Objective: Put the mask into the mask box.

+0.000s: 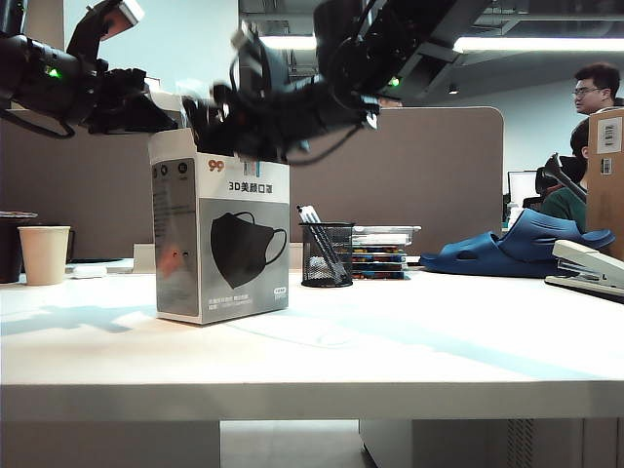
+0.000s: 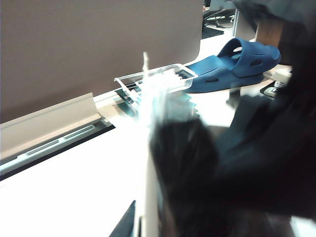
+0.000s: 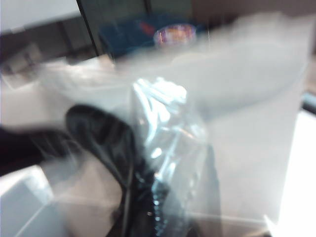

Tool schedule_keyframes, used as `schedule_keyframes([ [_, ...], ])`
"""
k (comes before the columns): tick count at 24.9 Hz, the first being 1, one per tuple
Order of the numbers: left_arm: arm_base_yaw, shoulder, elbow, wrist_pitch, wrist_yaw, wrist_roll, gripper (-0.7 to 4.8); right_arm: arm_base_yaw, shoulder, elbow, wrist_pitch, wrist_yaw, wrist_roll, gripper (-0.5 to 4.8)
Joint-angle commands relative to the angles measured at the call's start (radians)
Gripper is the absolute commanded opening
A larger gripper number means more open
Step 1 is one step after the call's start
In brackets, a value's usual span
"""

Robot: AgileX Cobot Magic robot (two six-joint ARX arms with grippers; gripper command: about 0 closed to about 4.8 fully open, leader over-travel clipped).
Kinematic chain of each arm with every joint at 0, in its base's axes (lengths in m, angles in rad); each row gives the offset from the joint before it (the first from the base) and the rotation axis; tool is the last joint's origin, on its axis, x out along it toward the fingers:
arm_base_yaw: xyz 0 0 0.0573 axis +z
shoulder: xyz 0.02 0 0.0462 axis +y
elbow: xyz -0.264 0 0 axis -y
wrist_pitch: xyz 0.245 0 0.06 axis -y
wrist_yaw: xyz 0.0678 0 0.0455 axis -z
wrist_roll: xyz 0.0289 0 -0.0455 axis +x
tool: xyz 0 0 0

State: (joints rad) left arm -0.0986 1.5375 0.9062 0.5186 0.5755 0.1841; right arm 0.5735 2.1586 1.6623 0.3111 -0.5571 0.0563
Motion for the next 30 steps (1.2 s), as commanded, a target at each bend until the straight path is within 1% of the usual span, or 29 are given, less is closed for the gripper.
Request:
schedule_keyframes([
  [1,-0.001,-0.004,0.003,0.022,0.012,-0.001,-0.07,0.0,0.001,-0.001,-0.1,0.005,-0.008,-0.05],
  [5,-0.001,-0.004,0.003,0.022,0.012,-0.001,-0.07,0.0,-0.009,-0.001,-0.1,0.003,-0.008,-0.03],
  [7,-0.001,-0.004,0.003,0.021,0.011,-0.001,-0.07,0.0,-0.021,-0.001,-0.094,0.006,-0.008,0.19],
  [8,-0.001,-0.004,0.003,0.021,0.011,-0.001,-0.07,-0.001,-0.029,-0.001,-0.094,0.006,-0.008,0.58],
  [9,-0.001,-0.004,0.003,0.021,0.011,-0.001,-0.07,-0.001,-0.037,-0.001,-0.093,0.006,-0.008,1.32],
  [10,-0.001,-0.004,0.003,0.021,0.011,-0.001,-0.07,-0.001,-0.045,-0.001,-0.093,0.006,-0.008,1.92],
  [11,-0.001,-0.004,0.003,0.021,0.011,-0.001,-0.07,-0.001,-0.06,-0.001,-0.094,0.011,-0.008,2.68],
  [12,-0.001,-0.004,0.003,0.021,0.011,-0.001,-0.07,-0.001,-0.066,-0.001,-0.095,0.02,-0.008,2.86],
  [15,-0.001,-0.004,0.003,0.021,0.011,-0.001,-0.07,-0.001,-0.079,-0.001,-0.098,0.021,-0.008,2.9],
  [16,-0.001,-0.004,0.003,0.021,0.011,-0.001,-0.07,-0.001,-0.082,-0.001,-0.101,0.021,-0.008,3.06],
  [17,-0.001,-0.004,0.003,0.021,0.011,-0.001,-0.07,-0.001,-0.084,-0.001,-0.102,0.02,-0.006,3.34],
  [18,-0.001,-0.004,0.003,0.021,0.011,-0.001,-0.07,-0.001,-0.086,-0.001,-0.106,0.02,-0.004,3.45],
  [22,-0.001,-0.004,0.003,0.021,0.011,-0.001,-0.07,0.0,-0.091,-0.001,-0.161,0.023,-0.005,3.52],
  [23,-0.001,-0.004,0.003,0.021,0.011,-0.001,-0.07,0.0,-0.091,-0.001,-0.174,0.024,-0.005,3.51],
  [25,-0.001,-0.004,0.003,0.021,0.011,-0.001,-0.07,0.0,-0.095,-0.001,-0.19,0.035,-0.005,1.71],
  [26,-0.001,-0.004,0.003,0.021,0.011,-0.001,-0.07,0.0,-0.096,-0.001,-0.184,0.035,-0.006,0.52],
  [27,-0.001,-0.004,0.003,0.021,0.011,-0.001,-0.07,0.0,-0.097,-0.001,-0.179,0.035,-0.01,-0.12],
  [28,-0.001,-0.004,0.003,0.021,0.012,-0.001,-0.07,0.0,-0.099,-0.001,-0.173,0.036,-0.012,-0.03],
  [30,-0.001,-0.004,0.003,0.02,0.012,-0.001,-0.07,0.0,-0.103,-0.001,-0.172,0.035,-0.012,-0.03],
])
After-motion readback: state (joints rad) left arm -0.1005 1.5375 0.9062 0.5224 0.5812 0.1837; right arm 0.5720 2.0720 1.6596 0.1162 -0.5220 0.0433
